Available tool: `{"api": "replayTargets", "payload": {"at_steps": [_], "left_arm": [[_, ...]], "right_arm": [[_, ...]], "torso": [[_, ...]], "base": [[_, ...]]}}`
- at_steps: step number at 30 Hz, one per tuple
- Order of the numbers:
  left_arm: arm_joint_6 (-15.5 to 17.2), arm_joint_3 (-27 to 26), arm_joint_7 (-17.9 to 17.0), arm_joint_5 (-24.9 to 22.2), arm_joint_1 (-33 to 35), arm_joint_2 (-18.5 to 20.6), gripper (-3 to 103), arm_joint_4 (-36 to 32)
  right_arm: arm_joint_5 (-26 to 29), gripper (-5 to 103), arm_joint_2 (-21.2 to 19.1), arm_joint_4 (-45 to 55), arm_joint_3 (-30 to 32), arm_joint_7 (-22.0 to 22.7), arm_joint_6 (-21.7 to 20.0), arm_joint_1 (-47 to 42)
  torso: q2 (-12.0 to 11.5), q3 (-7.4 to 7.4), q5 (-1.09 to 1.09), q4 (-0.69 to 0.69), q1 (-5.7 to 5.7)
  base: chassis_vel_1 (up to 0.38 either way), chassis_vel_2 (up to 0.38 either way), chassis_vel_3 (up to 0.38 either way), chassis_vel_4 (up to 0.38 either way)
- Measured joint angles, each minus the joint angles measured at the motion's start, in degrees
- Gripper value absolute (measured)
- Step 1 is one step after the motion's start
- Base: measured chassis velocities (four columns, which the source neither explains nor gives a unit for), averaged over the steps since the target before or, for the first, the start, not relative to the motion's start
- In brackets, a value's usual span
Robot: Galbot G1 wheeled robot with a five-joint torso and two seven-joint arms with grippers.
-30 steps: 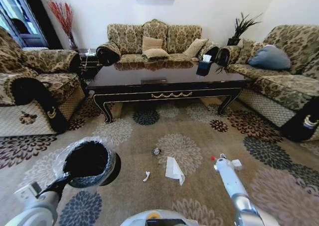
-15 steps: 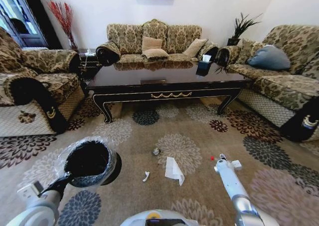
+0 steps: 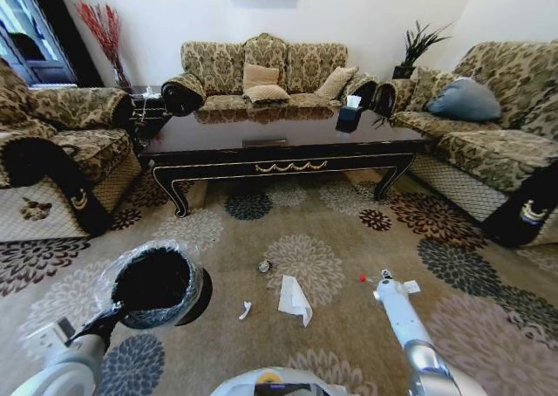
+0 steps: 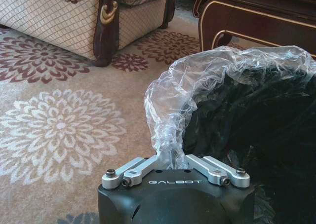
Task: Move to the front of the table and pick up the trash from the floor, then place it into the trash bin.
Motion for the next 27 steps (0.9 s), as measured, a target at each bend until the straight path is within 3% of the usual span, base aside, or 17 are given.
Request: {"api": "replayTargets", "payload": {"at_steps": [9,13,15,16,18,24,27], "left_arm": [[-0.1,0.3,0.0,0.1,-0.5,0.0,2,0.5],[-0.2,0.6,0.0,0.2,-0.7,-0.1,2,0.8],[-0.2,0.7,0.0,0.2,-0.7,-0.1,2,0.8],[-0.2,0.8,0.0,0.3,-0.8,-0.2,2,0.9],[-0.2,1.6,0.0,0.8,-1.0,-0.3,2,0.9],[-0.1,3.7,0.0,2.3,-2.0,-0.5,2,0.9],[0.4,6.0,0.0,3.3,-3.0,-0.4,2,1.1]], "right_arm": [[-0.8,76,0.6,-0.2,0.4,0.7,-0.4,-0.2],[-1.5,55,0.8,1.0,0.4,0.7,-0.4,-1.4],[-1.7,55,0.8,1.8,0.2,0.7,-0.3,-2.0],[-2.1,49,0.9,2.7,-0.1,0.7,-0.1,-2.7],[-4.8,39,1.6,7.7,-1.3,0.1,2.0,-6.1],[-7.4,30,2.3,19.8,-3.6,-3.0,6.4,-11.8],[-8.0,26,2.4,32.9,-7.0,-8.7,11.1,-16.3]], "torso": [[0.0,0.0,0.02,-0.01,0.0],[0.0,0.0,0.02,0.0,0.0],[0.0,0.0,0.01,0.0,0.0],[0.0,0.0,0.01,0.0,0.0],[0.0,0.0,0.04,-0.02,0.0],[0.0,0.0,0.01,-0.01,0.0],[0.0,0.0,0.02,0.0,0.0]], "base": [[0.0,0.0,0.0,0.0],[0.0,0.0,0.0,0.0],[0.0,0.0,0.0,0.0],[0.0,0.0,0.0,0.0],[0.0,0.0,0.0,0.0],[0.0,0.0,0.0,0.0],[0.0,0.0,0.0,0.0]]}}
